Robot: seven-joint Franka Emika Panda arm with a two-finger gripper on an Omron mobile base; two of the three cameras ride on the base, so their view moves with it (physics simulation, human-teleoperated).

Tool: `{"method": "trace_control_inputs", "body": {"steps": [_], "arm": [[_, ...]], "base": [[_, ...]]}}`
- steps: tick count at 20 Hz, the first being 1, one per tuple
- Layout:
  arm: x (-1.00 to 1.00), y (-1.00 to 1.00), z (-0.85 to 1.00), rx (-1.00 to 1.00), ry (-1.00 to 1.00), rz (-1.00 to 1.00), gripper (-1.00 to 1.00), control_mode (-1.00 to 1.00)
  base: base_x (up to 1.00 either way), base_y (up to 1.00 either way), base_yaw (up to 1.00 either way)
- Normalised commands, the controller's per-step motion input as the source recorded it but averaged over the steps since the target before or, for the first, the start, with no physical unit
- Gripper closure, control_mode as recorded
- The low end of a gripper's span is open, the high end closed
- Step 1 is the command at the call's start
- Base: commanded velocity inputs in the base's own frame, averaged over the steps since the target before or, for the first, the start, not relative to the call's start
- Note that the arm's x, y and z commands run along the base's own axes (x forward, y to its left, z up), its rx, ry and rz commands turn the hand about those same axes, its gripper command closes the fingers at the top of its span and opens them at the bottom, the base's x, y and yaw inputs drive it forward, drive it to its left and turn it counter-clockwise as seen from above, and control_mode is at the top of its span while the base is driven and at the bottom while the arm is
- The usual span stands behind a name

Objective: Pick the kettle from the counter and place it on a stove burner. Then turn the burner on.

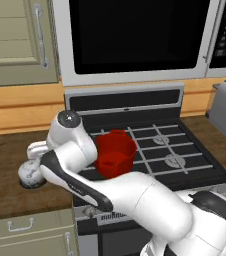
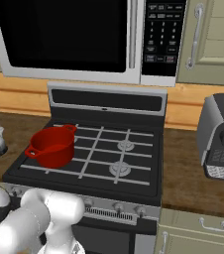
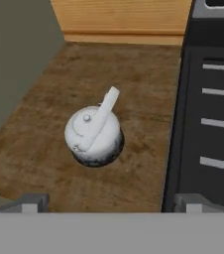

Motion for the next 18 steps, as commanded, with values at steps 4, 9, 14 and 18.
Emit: {"method": "trace_control_inputs", "body": {"steps": [4,9,14,18], "arm": [[0.10,0.01,-0.10,-0.03,0.13,0.00,-1.00,-1.00],[0.21,0.30,-0.43,0.00,0.10,-0.03,-1.00,-1.00],[0.28,0.54,-0.47,0.00,0.08,-0.06,-1.00,-1.00],[0.31,0.72,-0.26,-0.05,0.07,-0.05,-1.00,-1.00]], "base": [[0.00,0.00,0.00],[0.00,0.00,0.00],[0.00,0.00,0.00],[0.00,0.00,0.00]]}}
